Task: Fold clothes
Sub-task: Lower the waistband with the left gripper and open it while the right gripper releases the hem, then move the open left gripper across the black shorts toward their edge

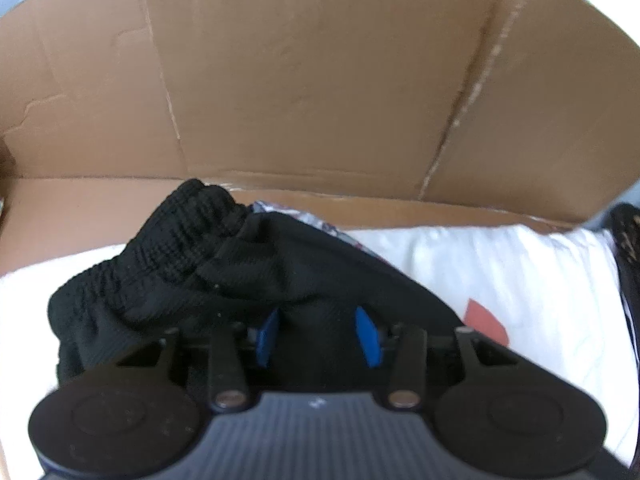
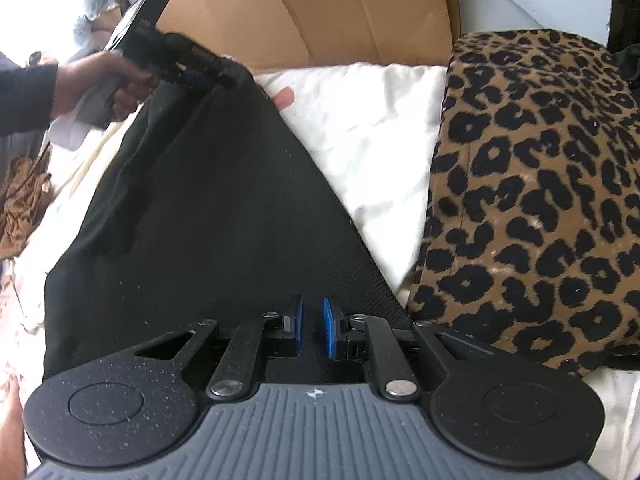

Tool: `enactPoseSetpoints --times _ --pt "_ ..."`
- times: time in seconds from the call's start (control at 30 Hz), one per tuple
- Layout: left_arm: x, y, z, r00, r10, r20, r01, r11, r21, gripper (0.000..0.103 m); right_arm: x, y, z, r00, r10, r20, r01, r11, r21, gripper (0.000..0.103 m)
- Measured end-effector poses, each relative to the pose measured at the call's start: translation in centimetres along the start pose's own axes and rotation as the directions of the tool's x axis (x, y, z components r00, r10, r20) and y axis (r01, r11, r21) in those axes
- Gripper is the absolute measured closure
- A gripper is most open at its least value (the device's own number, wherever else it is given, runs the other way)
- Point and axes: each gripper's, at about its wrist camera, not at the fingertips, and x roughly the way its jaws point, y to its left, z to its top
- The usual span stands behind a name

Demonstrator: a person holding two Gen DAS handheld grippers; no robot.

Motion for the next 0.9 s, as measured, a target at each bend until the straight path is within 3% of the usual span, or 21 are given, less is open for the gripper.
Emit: enactPoseSetpoints --times 0.07,0.3,0.47,0.7,0.83,0.9 --pt "0.4 -0.1 0.2 1.0 0.011 -0.002 -0.011 1.0 -0.003 0.055 0.3 -0.3 -0.2 1.0 -0.015 -0.005 0.015 1.0 0.019 0.078" --pt "-0.3 -0.9 0.6 0.998 0.055 -0.007 -0.055 0.998 0.012 0.058 0.8 -0.9 -0.1 0.997 -0.076 0.011 0.075 0.996 0.056 0.079" --pt "-2.5 -2.4 -1.3 1.0 -0.001 -0.015 0.002 0.994 0.111 0.058 0.4 -0.5 0.1 0.998 -0.051 0.044 0.048 0.997 0.055 0.078" --pt "-3.9 -6.0 -5.4 0.99 -0.13 -0.053 0.139 0.958 0.251 0.058 0.9 0.2 1.3 0.997 -0.033 0.076 0.029 0.999 0.043 0.078" --pt "-2.7 -8.1 -7.0 0.988 -0.146 -0.059 0.157 0.95 0.269 0.058 1.9 1.1 2.4 0.995 -0.015 0.1 0.012 1.0 0.024 0.078" --pt "-2.4 -9.1 -7.2 0.989 -0.138 -0.053 0.148 0.949 0.279 0.053 2.4 1.7 2.8 0.994 -0.001 0.106 0.0 1.0 0.004 0.078"
